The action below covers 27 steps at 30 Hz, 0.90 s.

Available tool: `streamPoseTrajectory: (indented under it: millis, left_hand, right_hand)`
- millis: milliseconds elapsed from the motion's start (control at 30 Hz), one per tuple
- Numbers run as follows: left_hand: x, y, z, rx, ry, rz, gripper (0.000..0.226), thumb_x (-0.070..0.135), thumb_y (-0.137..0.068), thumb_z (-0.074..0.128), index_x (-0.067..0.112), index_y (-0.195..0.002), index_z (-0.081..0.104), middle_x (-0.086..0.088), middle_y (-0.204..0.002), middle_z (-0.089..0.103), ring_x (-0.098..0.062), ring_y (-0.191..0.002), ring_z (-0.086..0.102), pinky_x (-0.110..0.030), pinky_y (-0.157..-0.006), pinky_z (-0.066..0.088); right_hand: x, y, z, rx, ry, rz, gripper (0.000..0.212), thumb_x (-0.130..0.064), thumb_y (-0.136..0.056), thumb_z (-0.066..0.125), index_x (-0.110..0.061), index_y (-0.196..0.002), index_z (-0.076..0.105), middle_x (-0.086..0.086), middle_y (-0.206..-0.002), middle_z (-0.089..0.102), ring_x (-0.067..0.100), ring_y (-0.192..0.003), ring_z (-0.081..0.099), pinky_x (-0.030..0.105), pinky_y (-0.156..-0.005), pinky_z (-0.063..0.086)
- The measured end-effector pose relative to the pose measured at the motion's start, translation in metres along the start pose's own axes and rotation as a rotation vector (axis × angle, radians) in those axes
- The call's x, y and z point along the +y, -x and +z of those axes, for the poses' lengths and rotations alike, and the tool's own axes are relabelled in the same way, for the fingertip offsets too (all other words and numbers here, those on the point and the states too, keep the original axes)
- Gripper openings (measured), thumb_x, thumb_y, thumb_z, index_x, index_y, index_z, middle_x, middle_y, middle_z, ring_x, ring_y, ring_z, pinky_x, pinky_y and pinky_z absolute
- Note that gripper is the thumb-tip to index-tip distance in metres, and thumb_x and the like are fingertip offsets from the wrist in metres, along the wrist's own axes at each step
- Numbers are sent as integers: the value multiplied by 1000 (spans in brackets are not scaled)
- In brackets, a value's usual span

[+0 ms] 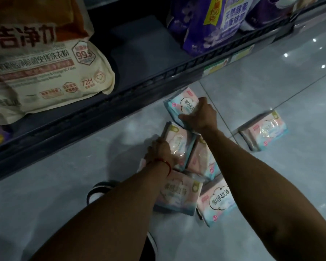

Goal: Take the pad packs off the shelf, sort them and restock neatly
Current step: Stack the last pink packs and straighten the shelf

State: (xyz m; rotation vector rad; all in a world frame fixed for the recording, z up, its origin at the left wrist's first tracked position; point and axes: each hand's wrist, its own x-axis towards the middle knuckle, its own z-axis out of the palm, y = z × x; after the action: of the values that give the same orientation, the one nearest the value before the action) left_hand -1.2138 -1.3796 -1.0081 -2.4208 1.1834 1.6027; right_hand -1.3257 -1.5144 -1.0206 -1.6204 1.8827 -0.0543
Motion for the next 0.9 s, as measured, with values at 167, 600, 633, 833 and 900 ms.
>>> streamPoseTrajectory:
  millis: [167,600,633,833,900]
  left_hand:
    - [-6,2,-18,95,64,33,80,34,-62,95,12,-129,58,-12,-129,63,-29,-117,61,-41,-95,56]
    - [-14,115,-173,203,-370,157,85,38,-56,88,19,-134,59,-10,-139,56,-30,-122,58,-32,-97,50]
    - [-17,133,-192,223,-377,174,81,34,-63,90,19,-135,58,-6,-137,57,-28,-122,57,-32,-95,49]
    - [-75,254,-290,324,-4,163,77,15,-67,92,30,-134,56,-3,-128,61,-27,-109,64,-34,-83,54]
    - [-116,292,-304,328,164,137,75,13,-55,94,34,-118,60,-8,-114,69,-28,-93,70,-40,-73,60]
  right_hand:
    - [38,26,-75,81,-18,62,93,-62,-57,88,-18,-131,51,4,-121,65,26,-107,64,49,-91,58]
    - [55,123,-14,-177,-17,156,105,-64,-56,91,-20,-140,46,12,-132,58,31,-118,58,42,-100,50]
    - [46,130,-15,-151,16,120,104,-63,-58,90,-18,-141,46,15,-134,54,33,-122,55,43,-102,48]
    - [-24,161,-49,-92,220,-285,100,-61,-59,92,-12,-135,50,17,-128,55,37,-116,53,41,-96,46]
    - [-65,173,-70,-152,290,-496,99,-66,-51,92,-12,-127,58,13,-117,64,33,-112,53,34,-86,43]
